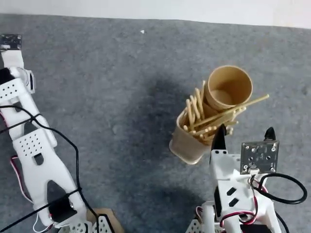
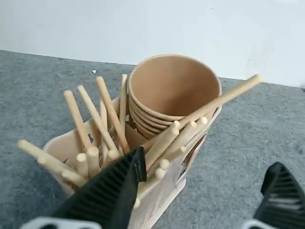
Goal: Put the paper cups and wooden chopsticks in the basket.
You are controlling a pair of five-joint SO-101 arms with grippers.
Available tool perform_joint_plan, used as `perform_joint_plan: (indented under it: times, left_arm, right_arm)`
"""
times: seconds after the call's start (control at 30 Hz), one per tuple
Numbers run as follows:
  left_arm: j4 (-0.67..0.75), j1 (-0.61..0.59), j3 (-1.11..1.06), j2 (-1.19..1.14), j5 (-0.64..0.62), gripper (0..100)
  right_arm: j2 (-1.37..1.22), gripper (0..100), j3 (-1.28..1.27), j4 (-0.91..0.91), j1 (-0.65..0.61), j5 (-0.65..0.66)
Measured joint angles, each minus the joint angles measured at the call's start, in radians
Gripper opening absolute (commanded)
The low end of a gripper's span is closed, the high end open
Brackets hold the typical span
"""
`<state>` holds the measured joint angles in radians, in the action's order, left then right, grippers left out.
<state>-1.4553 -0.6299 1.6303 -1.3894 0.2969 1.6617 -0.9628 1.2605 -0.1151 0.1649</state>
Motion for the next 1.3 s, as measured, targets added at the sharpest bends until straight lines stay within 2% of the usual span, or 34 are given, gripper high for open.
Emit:
perform_joint_plan:
  times: [0.2, 0.53, 0.8, 1.03, 1.3]
  left_arm:
    - [0.072, -0.006, -0.005, 0.000, -0.018, 17]
    - [0.192, -0.051, -0.195, 0.017, -0.080, 17]
    - [0.222, -0.051, -0.285, 0.049, -0.091, 13]
    - [0.241, -0.083, -0.345, 0.064, -0.147, 15]
    - [0.241, -0.118, -0.353, 0.063, -0.153, 15]
  right_arm:
    - [0.000, 37.8, 0.000, 0.000, 0.000, 0.000]
    - [0.000, 37.8, 0.000, 0.000, 0.000, 0.000]
    - [0.000, 37.8, 0.000, 0.000, 0.000, 0.000]
    - [0.000, 37.8, 0.000, 0.000, 0.000, 0.000]
    - [0.000, 37.8, 0.000, 0.000, 0.000, 0.000]
